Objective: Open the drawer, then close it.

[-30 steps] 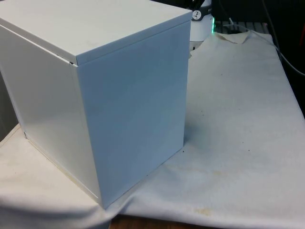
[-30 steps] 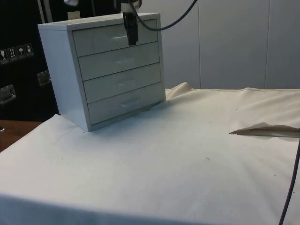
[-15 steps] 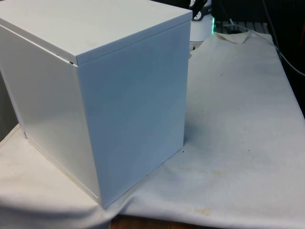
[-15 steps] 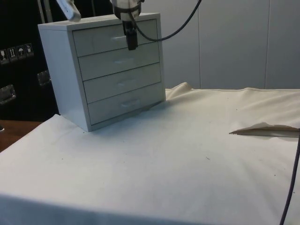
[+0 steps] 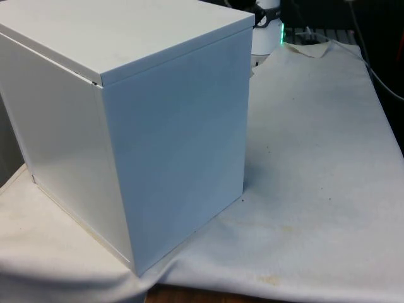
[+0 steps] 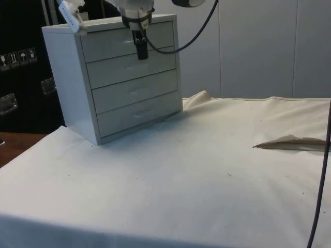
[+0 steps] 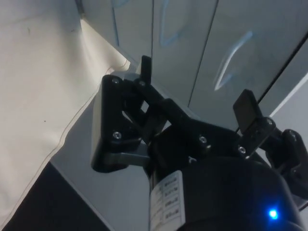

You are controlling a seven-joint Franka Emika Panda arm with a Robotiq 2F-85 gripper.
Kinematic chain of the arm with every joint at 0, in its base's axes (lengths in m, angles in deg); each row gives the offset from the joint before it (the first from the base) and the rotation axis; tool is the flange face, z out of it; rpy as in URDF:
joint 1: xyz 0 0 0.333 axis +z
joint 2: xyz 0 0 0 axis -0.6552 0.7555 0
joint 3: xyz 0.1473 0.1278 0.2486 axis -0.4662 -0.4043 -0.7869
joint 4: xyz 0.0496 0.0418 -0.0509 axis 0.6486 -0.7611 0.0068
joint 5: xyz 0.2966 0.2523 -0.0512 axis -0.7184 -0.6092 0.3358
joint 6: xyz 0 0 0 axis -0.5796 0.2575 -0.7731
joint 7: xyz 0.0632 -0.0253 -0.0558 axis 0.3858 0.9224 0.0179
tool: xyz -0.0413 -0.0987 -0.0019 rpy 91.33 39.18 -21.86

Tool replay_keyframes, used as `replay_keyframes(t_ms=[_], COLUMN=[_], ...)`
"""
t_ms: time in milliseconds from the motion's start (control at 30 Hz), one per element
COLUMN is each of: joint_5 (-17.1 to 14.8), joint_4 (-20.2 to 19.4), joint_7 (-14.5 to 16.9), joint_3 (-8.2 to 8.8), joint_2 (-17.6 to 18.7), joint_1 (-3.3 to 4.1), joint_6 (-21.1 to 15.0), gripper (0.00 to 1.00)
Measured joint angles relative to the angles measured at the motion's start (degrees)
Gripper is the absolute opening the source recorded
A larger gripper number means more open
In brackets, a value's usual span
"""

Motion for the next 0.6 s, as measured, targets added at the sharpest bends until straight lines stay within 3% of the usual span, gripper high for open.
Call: replay_keyframes(t_ms=[333, 600], joint_5=[0.29, 1.83], joint_4=[0.23, 0.06], joint_7=[-0.63, -2.92], joint_3=[0.74, 1.43], joint_2=[0.92, 1.32], joint_1=[-0.11, -0.17], joint_6=[-0.29, -2.06], gripper=[1.00, 1.00])
